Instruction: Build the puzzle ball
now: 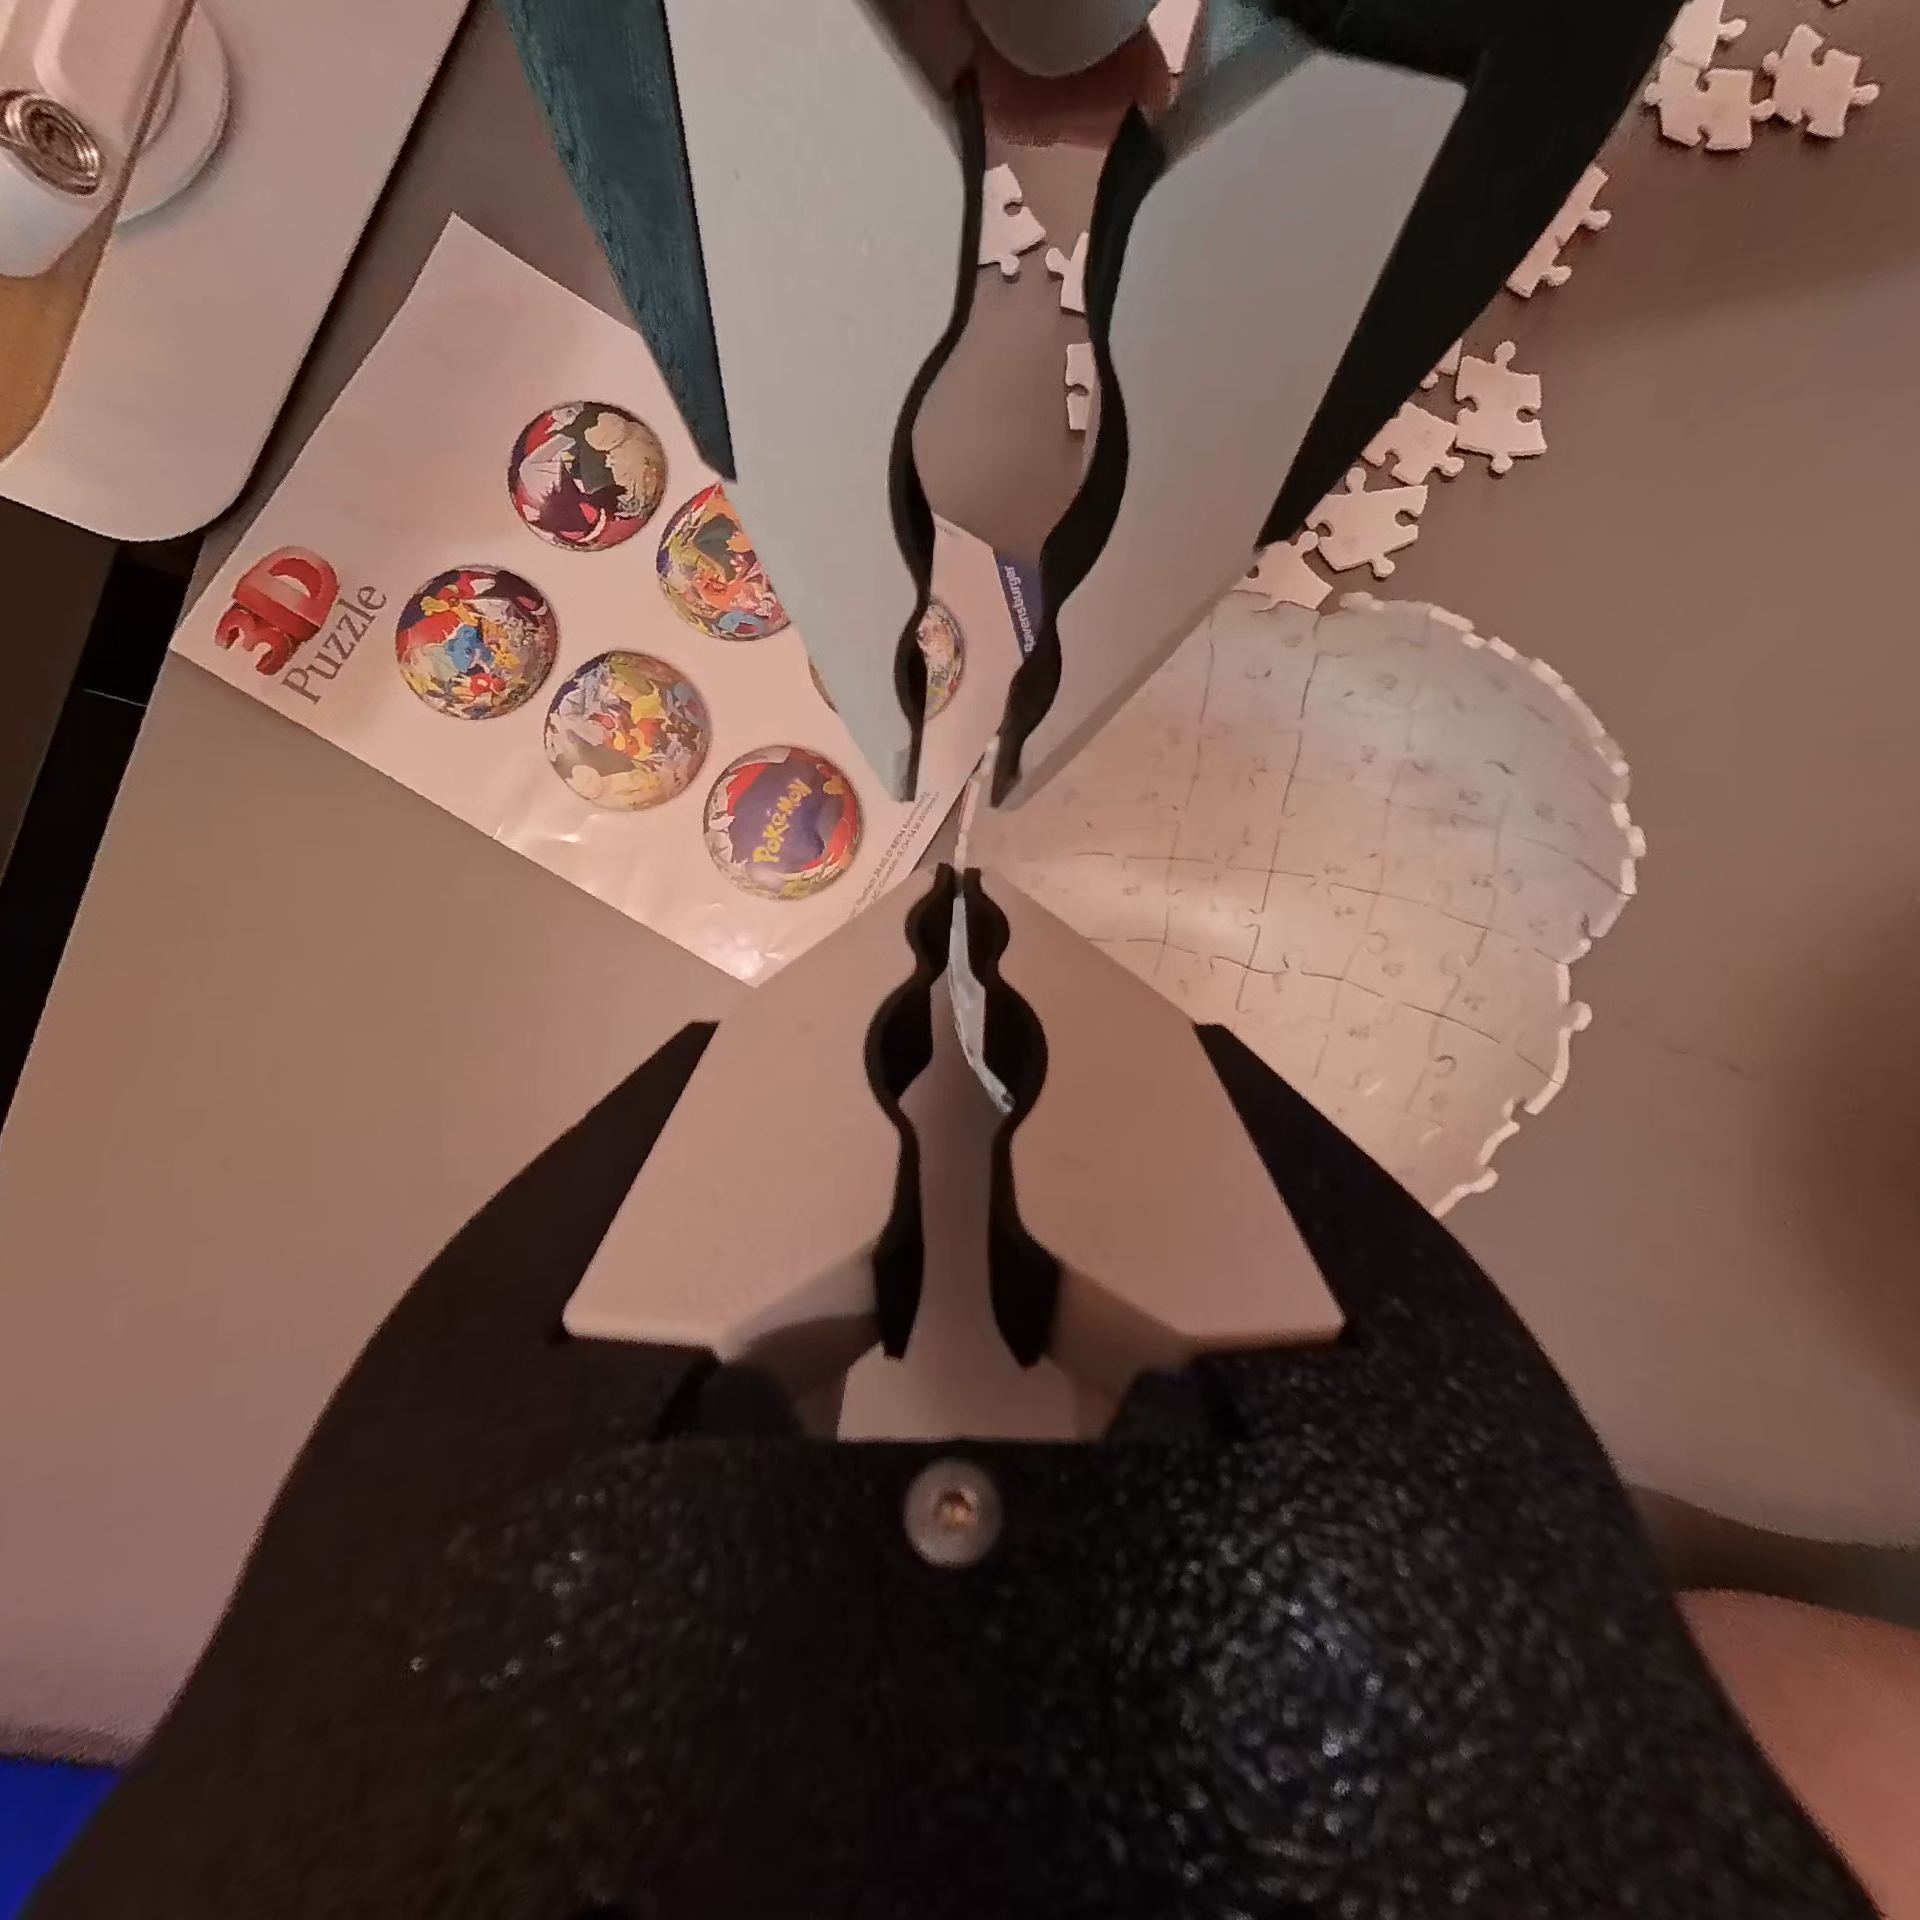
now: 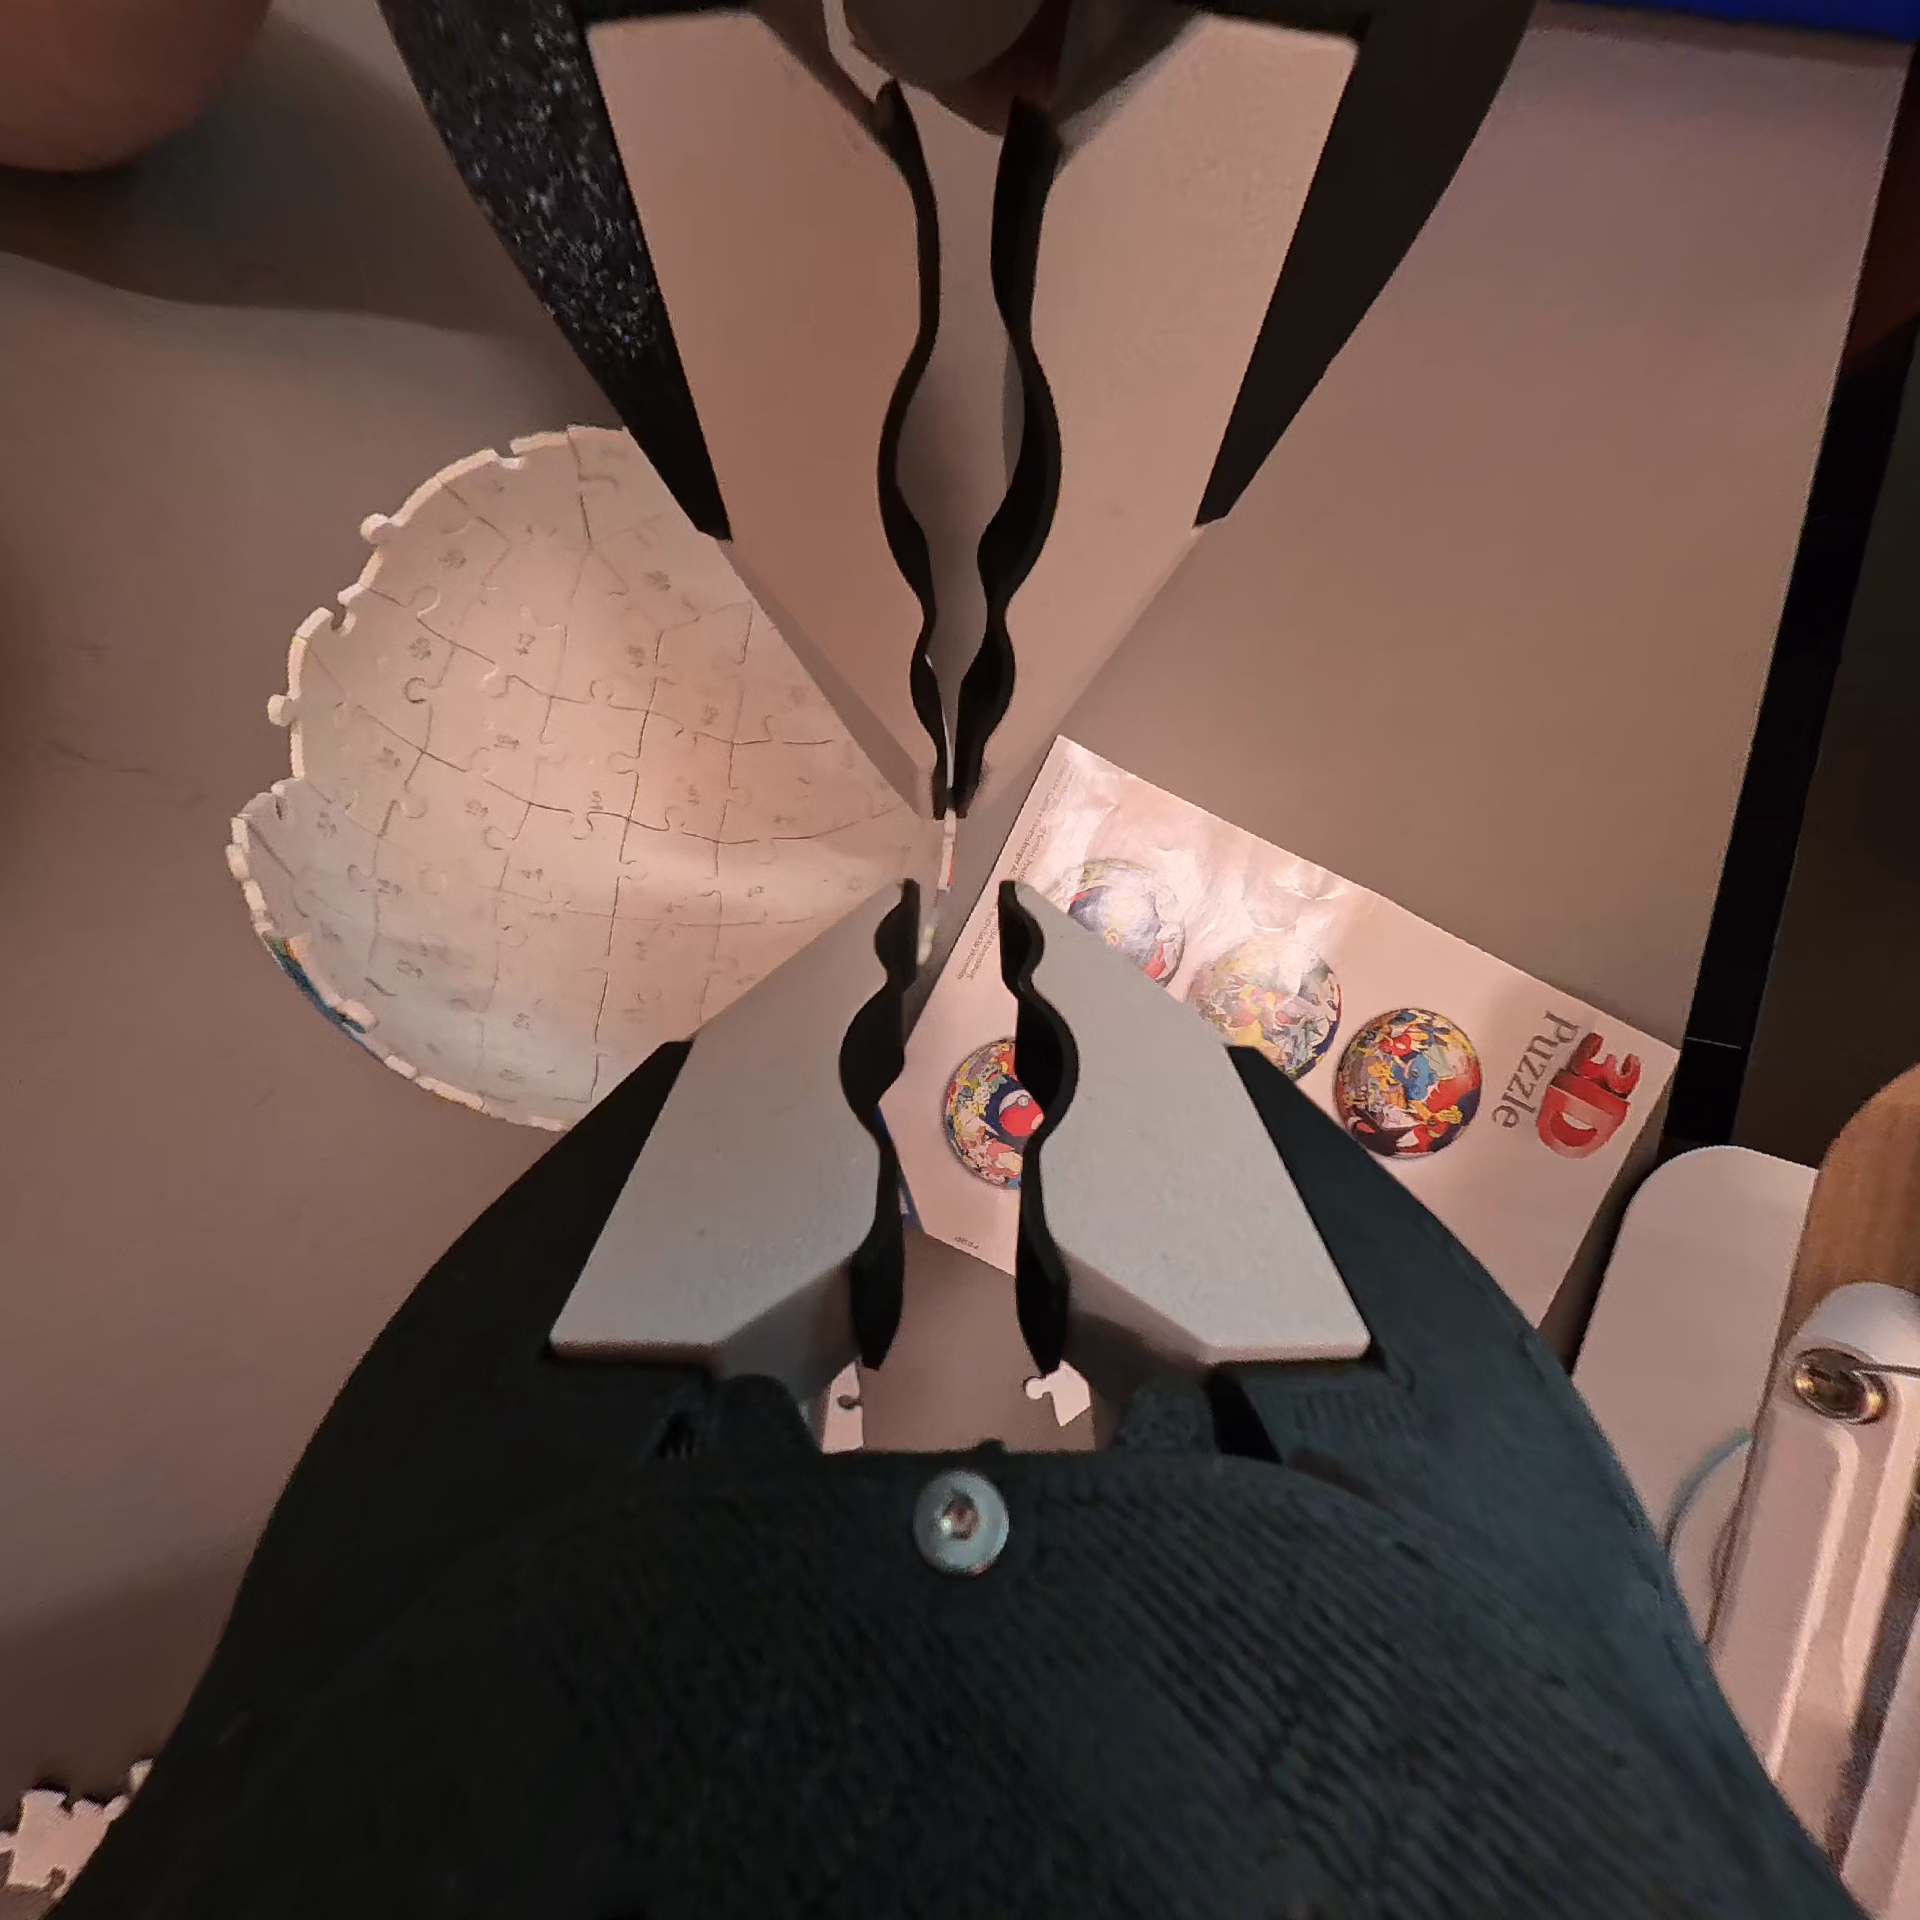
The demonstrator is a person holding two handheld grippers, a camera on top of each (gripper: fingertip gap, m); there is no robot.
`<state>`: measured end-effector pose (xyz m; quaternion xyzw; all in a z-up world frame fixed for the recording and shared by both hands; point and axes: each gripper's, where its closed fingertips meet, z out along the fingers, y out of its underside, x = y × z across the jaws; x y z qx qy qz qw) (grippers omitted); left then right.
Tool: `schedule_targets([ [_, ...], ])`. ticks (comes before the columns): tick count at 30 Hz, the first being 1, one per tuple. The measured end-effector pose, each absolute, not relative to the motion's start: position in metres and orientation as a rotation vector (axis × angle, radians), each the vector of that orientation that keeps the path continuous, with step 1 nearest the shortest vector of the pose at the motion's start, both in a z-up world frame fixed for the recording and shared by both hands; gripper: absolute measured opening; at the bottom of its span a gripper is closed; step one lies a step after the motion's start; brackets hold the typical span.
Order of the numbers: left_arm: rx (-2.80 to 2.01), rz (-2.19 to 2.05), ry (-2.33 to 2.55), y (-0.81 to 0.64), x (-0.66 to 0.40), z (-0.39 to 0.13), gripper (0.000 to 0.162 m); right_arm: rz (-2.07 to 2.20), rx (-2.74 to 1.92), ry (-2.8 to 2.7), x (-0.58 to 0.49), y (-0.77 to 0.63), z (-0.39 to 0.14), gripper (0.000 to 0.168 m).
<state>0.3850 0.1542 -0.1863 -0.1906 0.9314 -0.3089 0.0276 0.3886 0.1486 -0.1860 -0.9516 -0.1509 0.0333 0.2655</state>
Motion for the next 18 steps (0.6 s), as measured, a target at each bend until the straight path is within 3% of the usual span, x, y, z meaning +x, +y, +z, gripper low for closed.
schedule_targets([
  [3, -0.583, -0.95, 2.874, 0.1547, 0.3847, -0.1862, 0.0, 0.091, -2.562, -0.405, 0.3877, 0.1506, -0.188, 0.014],
  [6, -0.587, -0.942, 2.871, 0.1556, 0.3855, -0.1868, 0.0, 0.11, -2.553, -0.414, 0.3855, 0.1526, -0.1881, 0.0],
  [18, -0.65, -0.965, 2.845, 0.1614, 0.3854, -0.1828, 0.006, 0.111, -2.544, -0.409, 0.385, 0.1566, -0.1882, 0.0],
])
